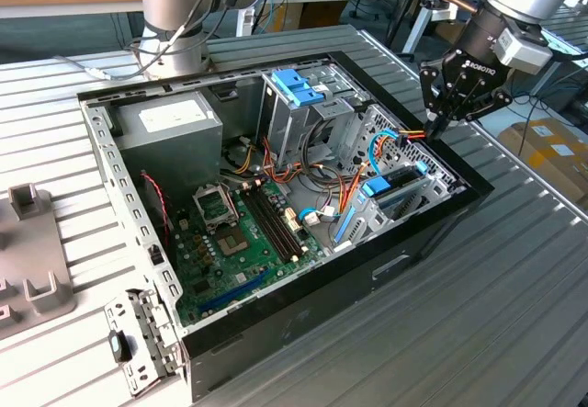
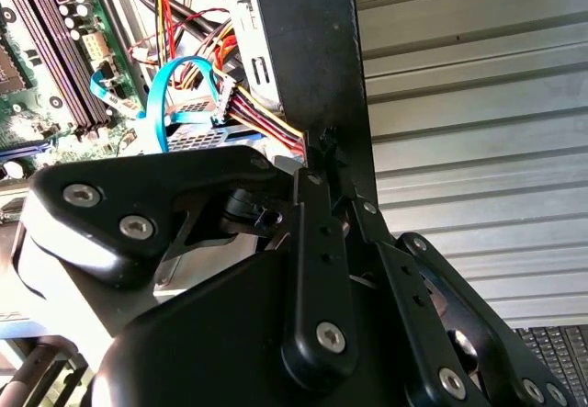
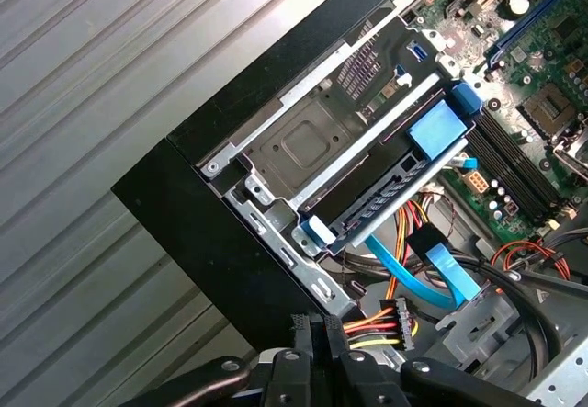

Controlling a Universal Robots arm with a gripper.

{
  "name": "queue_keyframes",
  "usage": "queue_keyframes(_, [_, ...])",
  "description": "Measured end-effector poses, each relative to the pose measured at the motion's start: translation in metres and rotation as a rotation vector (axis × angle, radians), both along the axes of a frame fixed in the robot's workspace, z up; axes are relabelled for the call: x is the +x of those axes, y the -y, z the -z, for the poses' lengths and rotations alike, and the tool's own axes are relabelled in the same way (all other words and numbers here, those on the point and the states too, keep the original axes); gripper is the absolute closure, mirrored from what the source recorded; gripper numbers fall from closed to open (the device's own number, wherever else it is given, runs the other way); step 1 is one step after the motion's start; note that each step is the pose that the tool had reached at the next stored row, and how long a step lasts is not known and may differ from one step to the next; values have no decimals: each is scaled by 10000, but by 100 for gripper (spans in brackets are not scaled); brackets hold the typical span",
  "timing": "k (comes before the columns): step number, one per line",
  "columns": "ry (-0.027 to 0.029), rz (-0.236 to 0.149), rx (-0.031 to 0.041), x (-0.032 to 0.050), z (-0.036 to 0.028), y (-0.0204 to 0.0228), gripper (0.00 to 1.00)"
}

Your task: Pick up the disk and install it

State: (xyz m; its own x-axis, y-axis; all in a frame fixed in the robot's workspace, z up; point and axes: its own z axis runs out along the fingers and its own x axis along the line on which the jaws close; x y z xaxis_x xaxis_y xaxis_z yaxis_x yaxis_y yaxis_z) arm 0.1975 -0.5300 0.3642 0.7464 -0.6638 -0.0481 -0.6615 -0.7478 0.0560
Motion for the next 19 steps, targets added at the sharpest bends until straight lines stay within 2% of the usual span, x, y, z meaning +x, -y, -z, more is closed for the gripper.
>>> queue_keyframes(10, [0, 4, 5, 0, -5, 1, 82])
queue_keyframes(14, [0, 3, 3, 0, -51, 1, 82])
queue_keyframes(19, [0, 3, 6, 0, -77, 0, 82])
